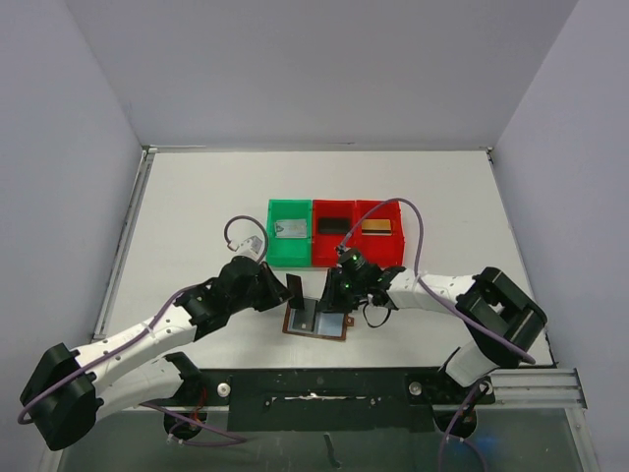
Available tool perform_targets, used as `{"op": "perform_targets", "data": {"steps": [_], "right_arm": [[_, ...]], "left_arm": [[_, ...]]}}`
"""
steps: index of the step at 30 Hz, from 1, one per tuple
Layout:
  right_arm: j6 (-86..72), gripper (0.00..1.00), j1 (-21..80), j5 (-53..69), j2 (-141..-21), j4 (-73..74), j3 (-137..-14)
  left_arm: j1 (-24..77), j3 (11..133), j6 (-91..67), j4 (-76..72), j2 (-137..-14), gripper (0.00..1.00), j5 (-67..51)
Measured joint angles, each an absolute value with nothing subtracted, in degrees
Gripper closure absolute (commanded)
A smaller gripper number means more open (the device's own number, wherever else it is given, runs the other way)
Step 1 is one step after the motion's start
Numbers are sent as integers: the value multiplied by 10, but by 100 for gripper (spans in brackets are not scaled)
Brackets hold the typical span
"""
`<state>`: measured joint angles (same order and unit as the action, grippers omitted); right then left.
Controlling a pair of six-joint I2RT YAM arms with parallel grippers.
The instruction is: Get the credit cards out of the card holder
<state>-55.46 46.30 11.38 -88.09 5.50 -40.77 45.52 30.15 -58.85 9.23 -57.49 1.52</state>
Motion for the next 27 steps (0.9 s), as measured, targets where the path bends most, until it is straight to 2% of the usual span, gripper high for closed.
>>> {"op": "perform_targets", "data": {"steps": [10,13,16,17,19,27], "right_arm": [[-545,77,463,92,-867,91,-403],[-543,65,463,78,-842,106,-403],[-545,39,462,61,-807,112,-403],[-546,34,462,53,-792,112,-403],[-549,29,457,42,-757,109,-399],[-550,26,406,30,-616,65,-324]], "left_arm": [[450,295,-589,96,-575,100,15],[449,295,-589,96,-575,100,15],[449,295,-588,95,-575,100,12],[449,295,-588,93,-575,100,12],[449,294,-588,89,-573,100,10],[444,258,-592,26,-535,100,-13]]}}
